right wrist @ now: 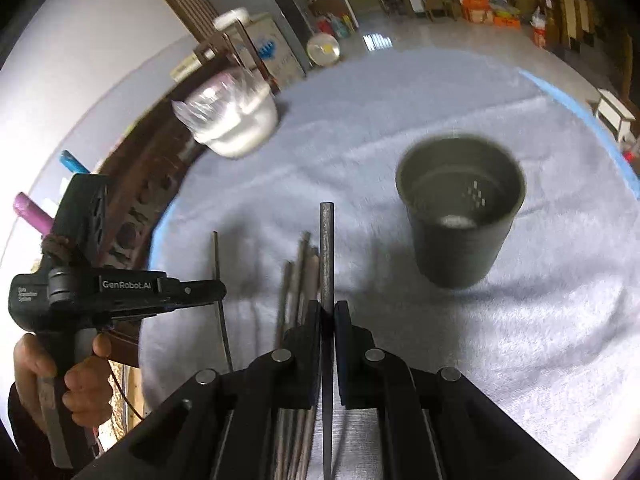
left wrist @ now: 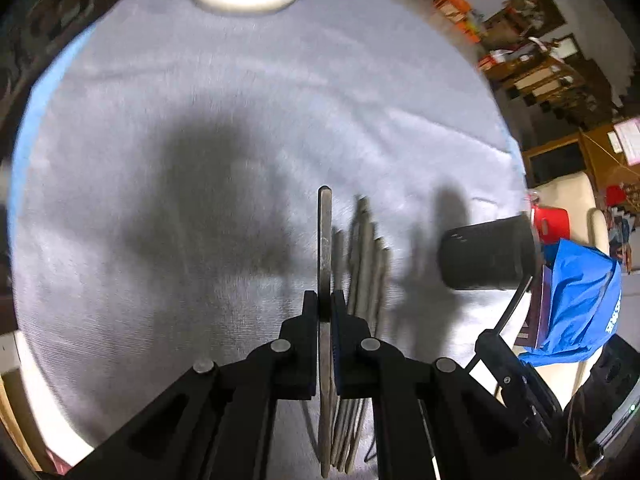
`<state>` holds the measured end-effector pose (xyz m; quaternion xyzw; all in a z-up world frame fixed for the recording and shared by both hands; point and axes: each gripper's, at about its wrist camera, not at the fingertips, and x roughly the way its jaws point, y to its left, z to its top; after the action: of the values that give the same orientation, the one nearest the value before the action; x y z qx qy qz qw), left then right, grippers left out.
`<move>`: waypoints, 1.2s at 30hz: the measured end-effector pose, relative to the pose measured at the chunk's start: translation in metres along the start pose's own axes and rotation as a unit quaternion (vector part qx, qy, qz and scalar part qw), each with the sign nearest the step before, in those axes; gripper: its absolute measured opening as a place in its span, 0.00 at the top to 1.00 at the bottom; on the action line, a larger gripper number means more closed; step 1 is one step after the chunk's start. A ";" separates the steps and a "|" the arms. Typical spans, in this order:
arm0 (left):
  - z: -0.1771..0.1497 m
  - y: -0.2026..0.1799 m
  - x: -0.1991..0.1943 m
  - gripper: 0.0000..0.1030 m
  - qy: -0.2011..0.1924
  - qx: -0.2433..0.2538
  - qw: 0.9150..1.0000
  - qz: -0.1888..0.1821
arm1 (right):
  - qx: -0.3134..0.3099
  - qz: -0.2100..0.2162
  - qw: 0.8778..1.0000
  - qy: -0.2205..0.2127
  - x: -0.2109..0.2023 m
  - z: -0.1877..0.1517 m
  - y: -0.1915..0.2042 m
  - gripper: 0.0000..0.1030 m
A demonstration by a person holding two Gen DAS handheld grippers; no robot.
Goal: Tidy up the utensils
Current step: 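Close the left tool on one chopstick while the right tool closes on another, then lift both held chopsticks over the grey cup and open both tools to drop them in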
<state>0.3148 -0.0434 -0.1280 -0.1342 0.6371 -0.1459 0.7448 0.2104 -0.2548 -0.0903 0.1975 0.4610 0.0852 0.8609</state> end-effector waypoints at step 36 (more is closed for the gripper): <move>0.021 -0.200 -0.157 0.95 -0.247 0.204 0.947 -0.032 | -0.018 -0.074 0.957 -0.281 -0.180 0.116 -0.002 0.93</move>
<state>0.3037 -0.1659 0.0951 -0.0320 0.3856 -0.2590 0.8850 0.2058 -0.3460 0.1031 0.1632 0.2125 -0.0298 0.9630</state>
